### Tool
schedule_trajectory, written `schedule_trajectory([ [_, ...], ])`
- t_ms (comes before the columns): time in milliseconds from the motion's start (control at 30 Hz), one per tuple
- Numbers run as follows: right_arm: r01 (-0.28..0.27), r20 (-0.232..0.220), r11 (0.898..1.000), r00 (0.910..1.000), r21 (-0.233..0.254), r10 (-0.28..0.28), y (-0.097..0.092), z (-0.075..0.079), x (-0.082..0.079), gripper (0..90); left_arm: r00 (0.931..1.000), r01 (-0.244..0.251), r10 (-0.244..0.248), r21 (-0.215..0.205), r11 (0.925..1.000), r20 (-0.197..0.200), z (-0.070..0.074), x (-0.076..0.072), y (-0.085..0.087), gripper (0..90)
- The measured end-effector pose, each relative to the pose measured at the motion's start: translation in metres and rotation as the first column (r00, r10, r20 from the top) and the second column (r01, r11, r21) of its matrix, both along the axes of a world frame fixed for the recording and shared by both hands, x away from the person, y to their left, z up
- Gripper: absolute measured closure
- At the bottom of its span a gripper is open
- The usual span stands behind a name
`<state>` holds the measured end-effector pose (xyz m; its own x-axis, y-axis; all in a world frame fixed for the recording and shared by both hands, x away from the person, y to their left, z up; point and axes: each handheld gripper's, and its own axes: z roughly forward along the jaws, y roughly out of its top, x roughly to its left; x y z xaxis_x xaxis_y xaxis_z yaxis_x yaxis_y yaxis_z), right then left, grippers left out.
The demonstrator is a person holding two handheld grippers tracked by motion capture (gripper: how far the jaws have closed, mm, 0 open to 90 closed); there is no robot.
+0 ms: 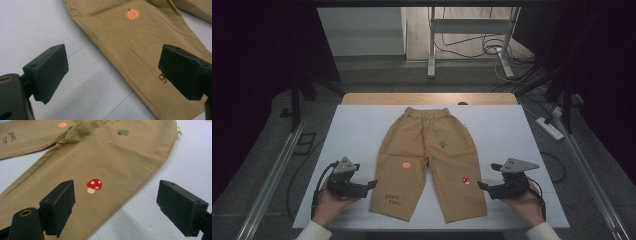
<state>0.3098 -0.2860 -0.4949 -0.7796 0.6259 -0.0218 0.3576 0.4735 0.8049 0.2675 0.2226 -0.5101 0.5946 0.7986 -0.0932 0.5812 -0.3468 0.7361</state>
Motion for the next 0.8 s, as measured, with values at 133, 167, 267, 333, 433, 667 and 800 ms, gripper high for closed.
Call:
schedule_trajectory([
  [133, 0.0, -0.003, 1.0, 1.0, 0.008, 0.0, -0.0007, -0.0012, 0.002, 15.5, 0.9999, 0.004, -0.004, -0.004, 1.0, 0.011, 0.0019, -0.0001, -0.0009, 9.0],
  [167, 0.001, -0.005, 1.0, 1.0, 0.013, -0.001, -0.0007, -0.0011, 0.0021, 15.5, 0.9999, 0.004, -0.004, -0.004, 1.0, 0.011, 0.0019, -0.0001, -0.0009, 9.0],
  [267, 0.001, -0.009, 1.0, 1.0, 0.015, -0.001, -0.0002, -0.0013, 0.002, 15.5, 0.9999, 0.006, -0.006, -0.017, 0.9998, 0.008, 0.0013, -0.0011, -0.0002, 9.0],
  [333, 0.003, -0.007, 1.0, 1.0, 0.015, -0.003, 0.0015, -0.001, 0.001, 15.6, 0.9999, 0.012, -0.011, -0.007, 0.9999, 0.009, 0.0004, -0.0024, 0.001, 9.0],
  [433, 0.004, -0.007, 1.0, 1.0, 0.012, -0.004, 0.003, -0.0001, -0.0006, 15.6, 0.9998, 0.014, -0.014, -0.014, 0.9998, 0.014, 0.0011, -0.0038, 0.0019, 9.2],
  [667, 0.007, -0.003, 1.0, 1.0, 0.007, -0.007, 0.0039, -0.001, -0.0002, 15.6, 0.9995, 0.03, -0.03, -0.021, 0.9993, 0.013, 0.0014, -0.0011, 0.0013, 9.2],
  [800, 0.003, -0.011, 1.0, 0.9999, 0.007, -0.003, 0.0053, -0.0032, 0.0012, 15.6, 0.9996, 0.026, -0.026, -0.023, 0.9994, 0.006, 0.0001, 0.0003, 0.0017, 9.2],
])
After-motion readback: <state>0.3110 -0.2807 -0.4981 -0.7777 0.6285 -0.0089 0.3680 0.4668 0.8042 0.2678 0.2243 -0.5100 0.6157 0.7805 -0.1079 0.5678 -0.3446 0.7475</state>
